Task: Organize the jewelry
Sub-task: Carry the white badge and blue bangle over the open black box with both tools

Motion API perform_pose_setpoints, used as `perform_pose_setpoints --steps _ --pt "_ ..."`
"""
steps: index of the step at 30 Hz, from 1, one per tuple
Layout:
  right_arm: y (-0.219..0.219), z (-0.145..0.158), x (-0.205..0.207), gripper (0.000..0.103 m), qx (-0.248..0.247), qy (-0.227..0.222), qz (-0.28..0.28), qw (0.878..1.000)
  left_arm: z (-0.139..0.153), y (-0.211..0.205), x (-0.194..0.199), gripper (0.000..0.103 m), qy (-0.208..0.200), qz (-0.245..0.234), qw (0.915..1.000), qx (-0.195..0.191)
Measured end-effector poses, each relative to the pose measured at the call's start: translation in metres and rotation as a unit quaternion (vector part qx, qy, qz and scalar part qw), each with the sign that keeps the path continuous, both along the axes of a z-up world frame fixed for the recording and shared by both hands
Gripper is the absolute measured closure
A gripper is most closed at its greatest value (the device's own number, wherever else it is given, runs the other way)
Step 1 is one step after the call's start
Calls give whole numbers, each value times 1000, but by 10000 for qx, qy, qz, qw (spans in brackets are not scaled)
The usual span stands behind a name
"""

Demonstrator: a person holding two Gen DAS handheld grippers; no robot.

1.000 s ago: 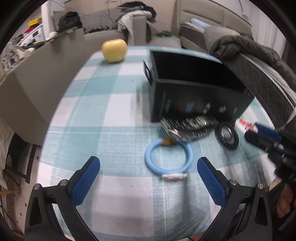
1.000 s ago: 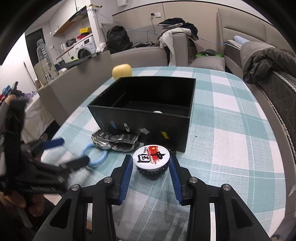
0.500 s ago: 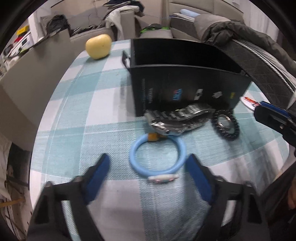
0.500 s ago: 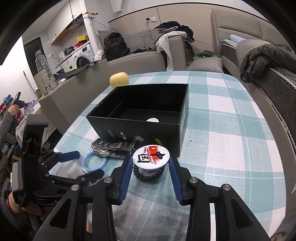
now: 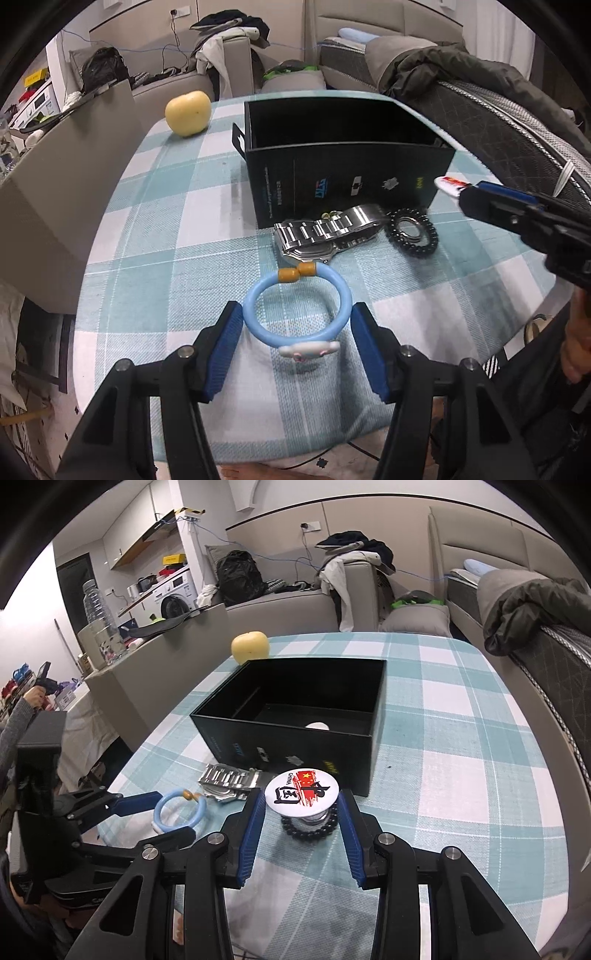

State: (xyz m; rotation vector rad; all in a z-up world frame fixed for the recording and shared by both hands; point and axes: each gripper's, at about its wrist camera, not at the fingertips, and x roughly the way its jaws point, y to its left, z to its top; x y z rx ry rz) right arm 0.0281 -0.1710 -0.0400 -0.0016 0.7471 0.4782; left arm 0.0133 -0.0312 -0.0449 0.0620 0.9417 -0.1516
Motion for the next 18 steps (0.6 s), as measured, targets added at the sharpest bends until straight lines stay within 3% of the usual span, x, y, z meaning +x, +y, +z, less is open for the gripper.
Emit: perform_pose_setpoints --steps 11,18 --pt "0 10 -5 64 147 -209 15 9997 25 14 -6 48 -578 235 9978 -242" --pt "-2 23 3 64 345 -254 144 9990 50 11 15 48 -1000 237 9937 -437"
